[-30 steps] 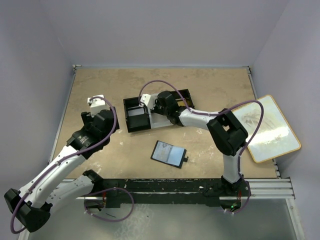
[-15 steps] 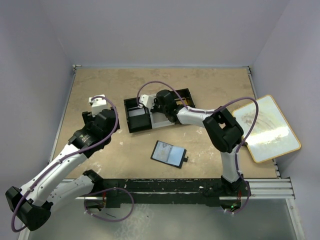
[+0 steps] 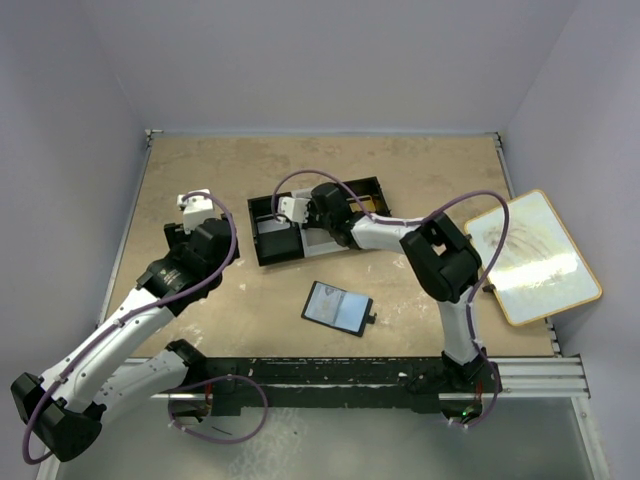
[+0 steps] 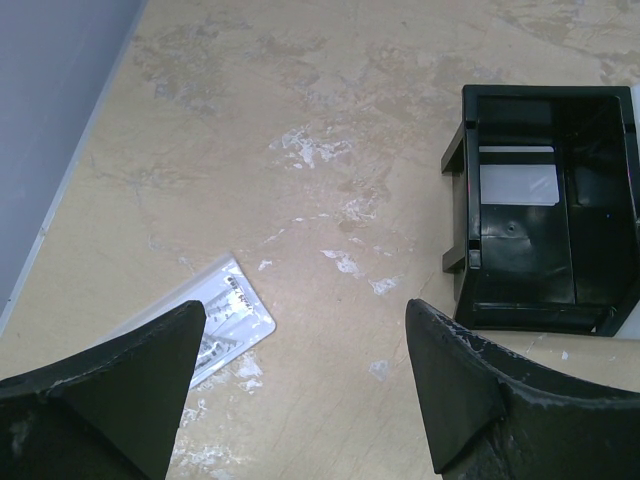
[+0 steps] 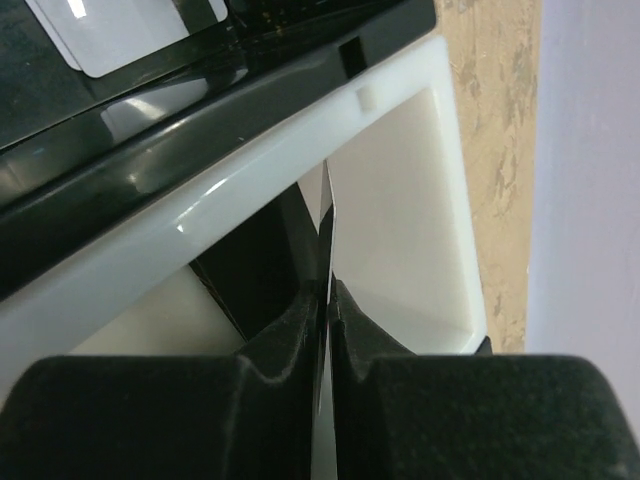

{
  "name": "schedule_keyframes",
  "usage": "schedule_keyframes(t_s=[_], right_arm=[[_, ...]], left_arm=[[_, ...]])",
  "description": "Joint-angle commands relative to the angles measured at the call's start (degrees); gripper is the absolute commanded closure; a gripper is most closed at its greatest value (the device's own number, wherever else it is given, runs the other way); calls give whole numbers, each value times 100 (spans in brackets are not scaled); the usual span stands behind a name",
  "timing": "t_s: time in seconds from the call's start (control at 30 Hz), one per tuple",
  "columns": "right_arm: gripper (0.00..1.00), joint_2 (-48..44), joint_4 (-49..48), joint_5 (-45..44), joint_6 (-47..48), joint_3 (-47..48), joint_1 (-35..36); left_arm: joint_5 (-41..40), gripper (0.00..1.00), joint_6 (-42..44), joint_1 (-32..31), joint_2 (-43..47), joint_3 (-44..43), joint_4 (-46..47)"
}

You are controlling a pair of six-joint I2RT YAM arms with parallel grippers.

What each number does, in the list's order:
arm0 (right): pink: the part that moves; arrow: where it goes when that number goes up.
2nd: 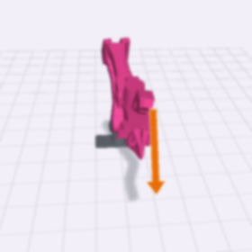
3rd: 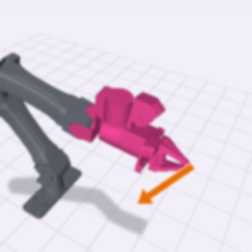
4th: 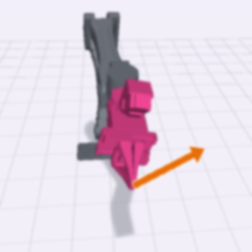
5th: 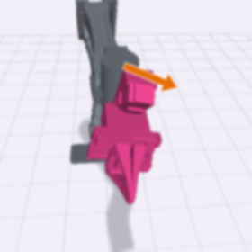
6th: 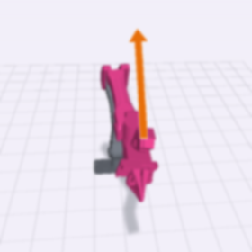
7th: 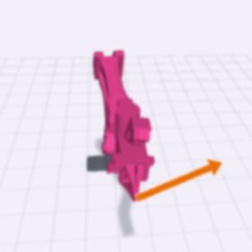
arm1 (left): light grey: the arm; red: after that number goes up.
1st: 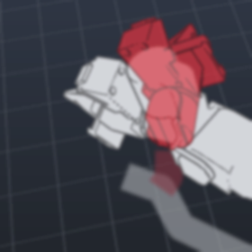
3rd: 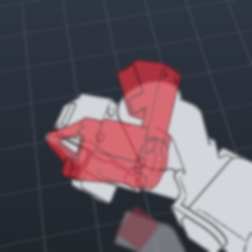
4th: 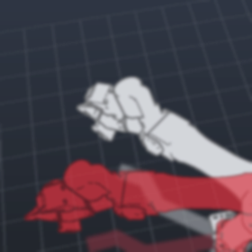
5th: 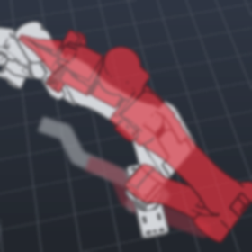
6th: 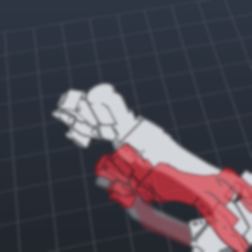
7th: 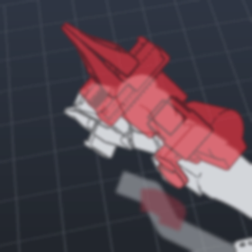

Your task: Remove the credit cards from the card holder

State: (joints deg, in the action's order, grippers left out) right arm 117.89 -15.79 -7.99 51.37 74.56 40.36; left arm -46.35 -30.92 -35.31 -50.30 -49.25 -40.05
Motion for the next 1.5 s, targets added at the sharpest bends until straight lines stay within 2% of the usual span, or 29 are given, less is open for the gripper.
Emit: schedule_keyframes(t_s=[0.0, 0.4, 0.53, 0.57, 0.6, 0.73, 0.8, 1.13, 1.47], right_arm=[[90, 82, -82, -12, 240, 254, -37], [89, 266, 16, 265, 725, 386, -32], [87, 292, 562, 489, 678, 586, -46], [77, 277, 659, 557, 629, 611, -52], [74, 250, 725, 614, 613, 607, -59], [73, 154, 925, 670, 589, 594, -80], [68, 100, 958, 634, 558, 578, -88], [66, -318, 976, 858, 101, 464, -106], [63, -421, 949, 618, -182, 415, -107]], left_arm=[[-120, 21, -37, 24, 47, -88, 50], [-94, 21, -28, 26, 15, -92, 50], [-97, 21, -26, 24, 24, -84, 50], [-96, 21, -28, 24, 20, -88, 50], [-95, 21, -26, 24, 18, -86, 50], [-70, 21, -24, 24, -14, -89, 55], [-49, 21, -21, 27, -26, -92, 51], [12, 21, -10, 24, -87, -92, 50], [39, 21, -25, 26, -105, -82, 46]])
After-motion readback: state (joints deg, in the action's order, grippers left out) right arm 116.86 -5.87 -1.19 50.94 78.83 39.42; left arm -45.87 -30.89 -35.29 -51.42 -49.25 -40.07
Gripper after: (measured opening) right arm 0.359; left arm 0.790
